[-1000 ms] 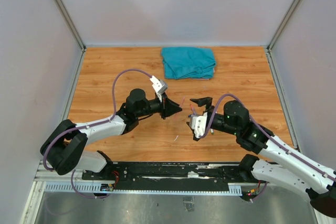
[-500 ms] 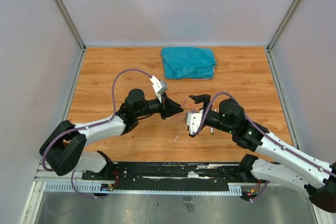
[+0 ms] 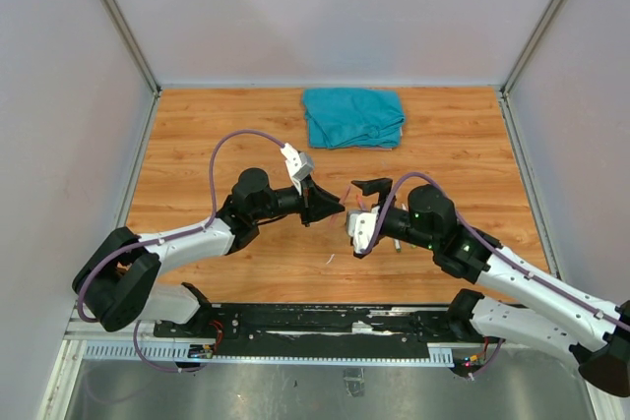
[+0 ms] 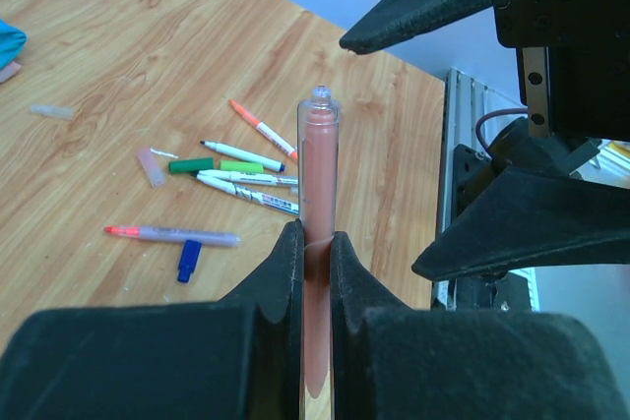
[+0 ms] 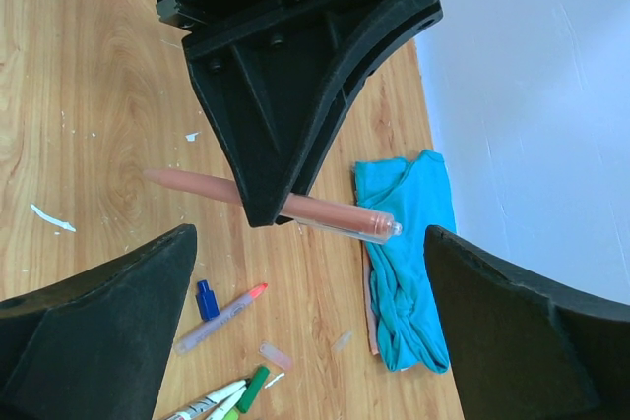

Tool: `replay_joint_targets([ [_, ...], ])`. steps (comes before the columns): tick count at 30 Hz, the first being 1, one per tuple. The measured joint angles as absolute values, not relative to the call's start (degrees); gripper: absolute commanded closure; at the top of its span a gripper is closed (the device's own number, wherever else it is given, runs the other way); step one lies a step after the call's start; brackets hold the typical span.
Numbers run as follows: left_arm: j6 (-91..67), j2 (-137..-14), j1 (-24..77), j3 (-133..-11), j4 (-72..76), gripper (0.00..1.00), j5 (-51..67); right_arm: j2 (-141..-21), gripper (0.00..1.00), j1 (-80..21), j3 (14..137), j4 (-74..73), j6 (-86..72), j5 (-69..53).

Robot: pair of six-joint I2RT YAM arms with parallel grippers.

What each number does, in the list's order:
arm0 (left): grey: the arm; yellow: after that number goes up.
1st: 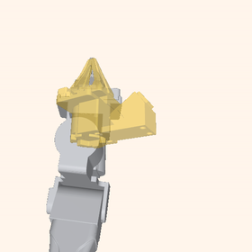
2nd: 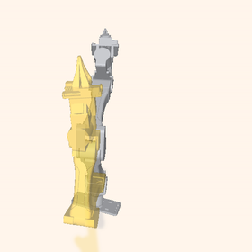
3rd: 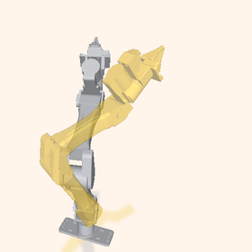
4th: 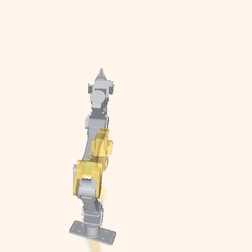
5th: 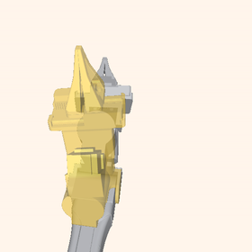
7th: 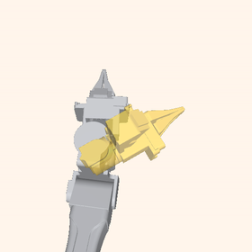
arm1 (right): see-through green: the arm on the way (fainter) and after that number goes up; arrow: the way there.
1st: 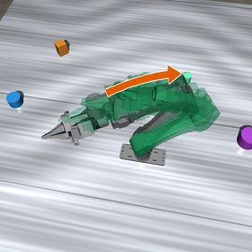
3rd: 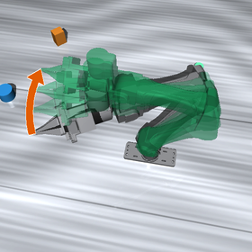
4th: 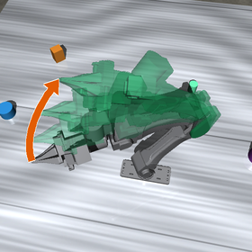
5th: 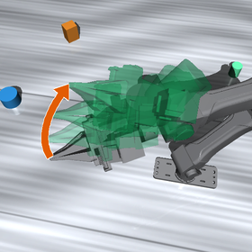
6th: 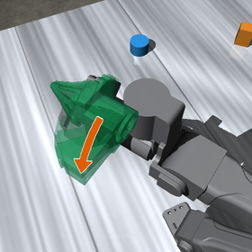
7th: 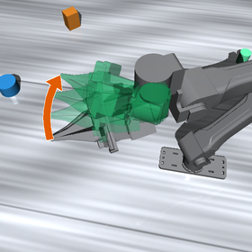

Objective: Insert the pens into the pen caps
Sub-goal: Press the pen cap onto the pen.

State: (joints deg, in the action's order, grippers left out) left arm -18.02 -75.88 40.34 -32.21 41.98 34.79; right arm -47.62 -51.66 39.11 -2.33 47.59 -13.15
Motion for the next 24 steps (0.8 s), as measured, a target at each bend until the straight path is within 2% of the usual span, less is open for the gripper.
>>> replay_joint_targets([
  [24,-17.8,-75.4,40.3,-32.0,42.2,0.99,34.8,-50.9,0.03,-51.8,39.1,-1.3,46.7,-11.7],
])
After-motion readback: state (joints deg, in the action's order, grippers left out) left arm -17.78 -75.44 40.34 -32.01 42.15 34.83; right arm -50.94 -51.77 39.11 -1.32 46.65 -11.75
